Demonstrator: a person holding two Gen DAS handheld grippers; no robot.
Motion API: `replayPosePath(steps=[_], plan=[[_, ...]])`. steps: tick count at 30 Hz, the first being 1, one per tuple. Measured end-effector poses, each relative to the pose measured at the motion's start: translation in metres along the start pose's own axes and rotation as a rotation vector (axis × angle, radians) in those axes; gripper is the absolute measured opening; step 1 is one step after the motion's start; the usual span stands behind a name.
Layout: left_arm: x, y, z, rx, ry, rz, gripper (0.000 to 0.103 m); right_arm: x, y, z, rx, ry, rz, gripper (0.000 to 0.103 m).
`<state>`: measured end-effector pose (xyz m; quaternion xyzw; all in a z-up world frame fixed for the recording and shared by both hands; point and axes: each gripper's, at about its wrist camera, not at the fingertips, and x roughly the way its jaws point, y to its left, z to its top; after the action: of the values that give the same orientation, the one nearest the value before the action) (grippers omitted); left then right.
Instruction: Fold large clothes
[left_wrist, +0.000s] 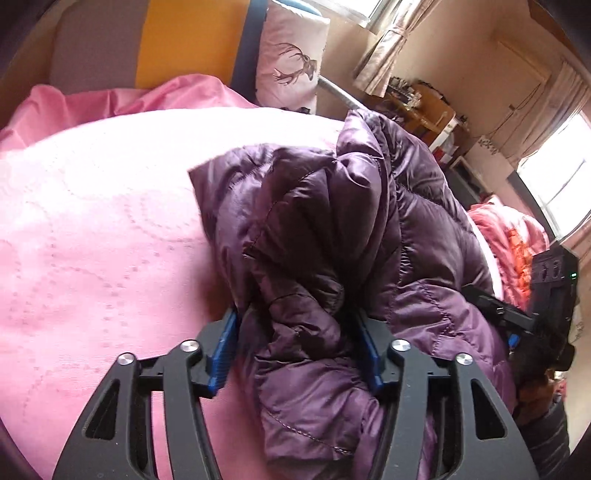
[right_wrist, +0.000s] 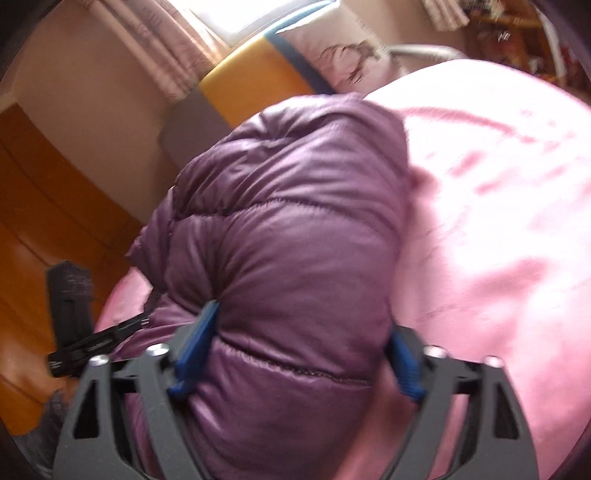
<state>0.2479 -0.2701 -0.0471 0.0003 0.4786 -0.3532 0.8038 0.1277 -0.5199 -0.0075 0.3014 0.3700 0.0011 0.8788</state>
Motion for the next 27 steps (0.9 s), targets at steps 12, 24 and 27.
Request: replayPosePath(steps=[12,24,27], plan=[[-0.064,-0.033,0.046,0.122,-0.203,0.006,0.063,-0.047,0.072,-0.036,-0.301,-0.099,-0.131,0.093],[0.030,-0.013,0.050,0.016,-0.011,-0.004,0.065,0.016,0.100,-0.102,-0.488,-0.059,-0.294,0.094],[0.031,-0.005,0.038,0.015,-0.047,-0.001,0.066,0.031,0.099,-0.115,-0.517,-0.084,-0.324,0.094]])
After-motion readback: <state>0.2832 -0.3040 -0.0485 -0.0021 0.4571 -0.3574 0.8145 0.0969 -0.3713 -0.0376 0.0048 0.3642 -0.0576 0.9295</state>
